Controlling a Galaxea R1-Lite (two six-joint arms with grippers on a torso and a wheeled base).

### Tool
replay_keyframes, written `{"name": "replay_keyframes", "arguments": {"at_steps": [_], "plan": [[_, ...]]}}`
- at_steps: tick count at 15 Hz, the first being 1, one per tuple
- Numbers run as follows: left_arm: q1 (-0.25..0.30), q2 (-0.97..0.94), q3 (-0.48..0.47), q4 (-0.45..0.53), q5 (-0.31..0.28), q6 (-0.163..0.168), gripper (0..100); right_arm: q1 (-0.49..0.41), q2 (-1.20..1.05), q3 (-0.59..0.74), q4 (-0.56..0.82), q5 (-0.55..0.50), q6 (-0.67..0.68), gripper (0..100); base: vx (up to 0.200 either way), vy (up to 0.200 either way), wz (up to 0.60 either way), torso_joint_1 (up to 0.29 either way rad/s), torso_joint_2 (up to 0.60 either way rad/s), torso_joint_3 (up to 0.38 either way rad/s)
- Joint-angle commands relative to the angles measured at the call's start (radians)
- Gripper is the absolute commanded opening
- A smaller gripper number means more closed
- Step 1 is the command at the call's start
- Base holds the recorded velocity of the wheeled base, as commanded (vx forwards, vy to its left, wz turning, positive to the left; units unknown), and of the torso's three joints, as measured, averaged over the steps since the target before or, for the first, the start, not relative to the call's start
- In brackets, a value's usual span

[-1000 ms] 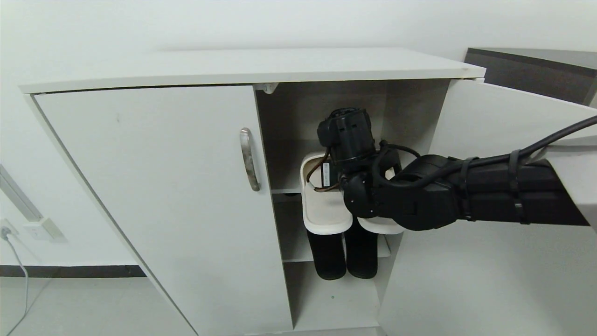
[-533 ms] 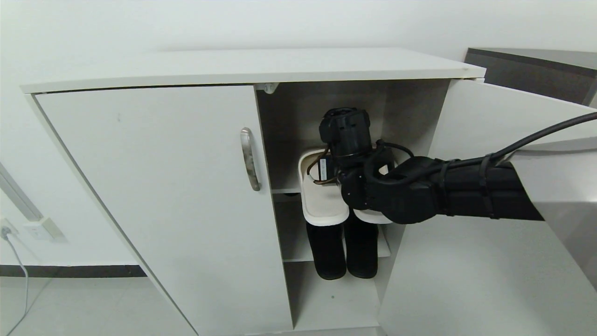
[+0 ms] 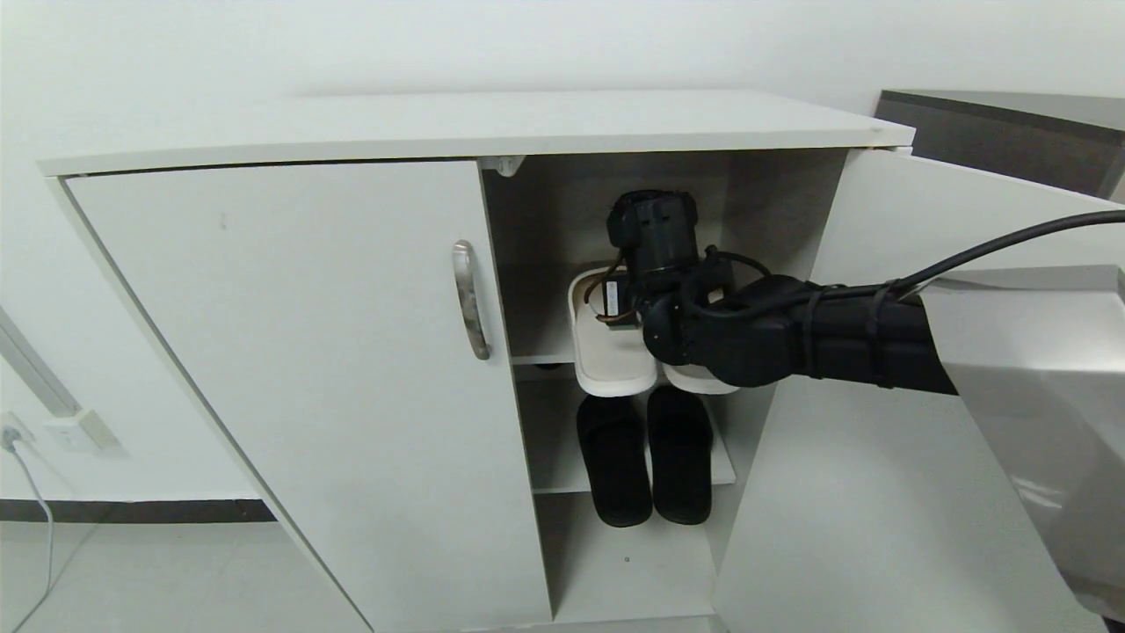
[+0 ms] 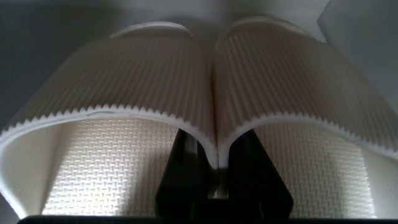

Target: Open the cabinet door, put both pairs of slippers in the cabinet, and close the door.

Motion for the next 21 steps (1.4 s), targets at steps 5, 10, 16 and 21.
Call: {"name": "replay_keyframes", "arguments": {"at_steps": [5,10,16,21], "plan": [[0.000,0.001,0.000,-0.001,0.001,0.000,0,-0.030,0.028,-0.022,0.014,0.011,0.007,0,0.000,0.000,0.00,0.000,0.00,0.000],[0.000,0.001,0.000,-0.001,0.001,0.000,0,-0.025,0.010,-0.022,-0.045,0.011,0.007,0,0.000,0.000,0.00,0.000,0.00,0.000],[0.000,0.001,0.000,-0.001,0.001,-0.002,0,-0.025,0.020,-0.022,-0.046,0.013,0.011,0,0.000,0.000,0.00,0.000,0.00,0.000],[0.000,0.001,0.000,-0.001,0.001,-0.002,0,-0.027,0.033,-0.022,-0.045,0.013,0.023,0,0.000,0.000,0.00,0.000,0.00,0.000]]}}
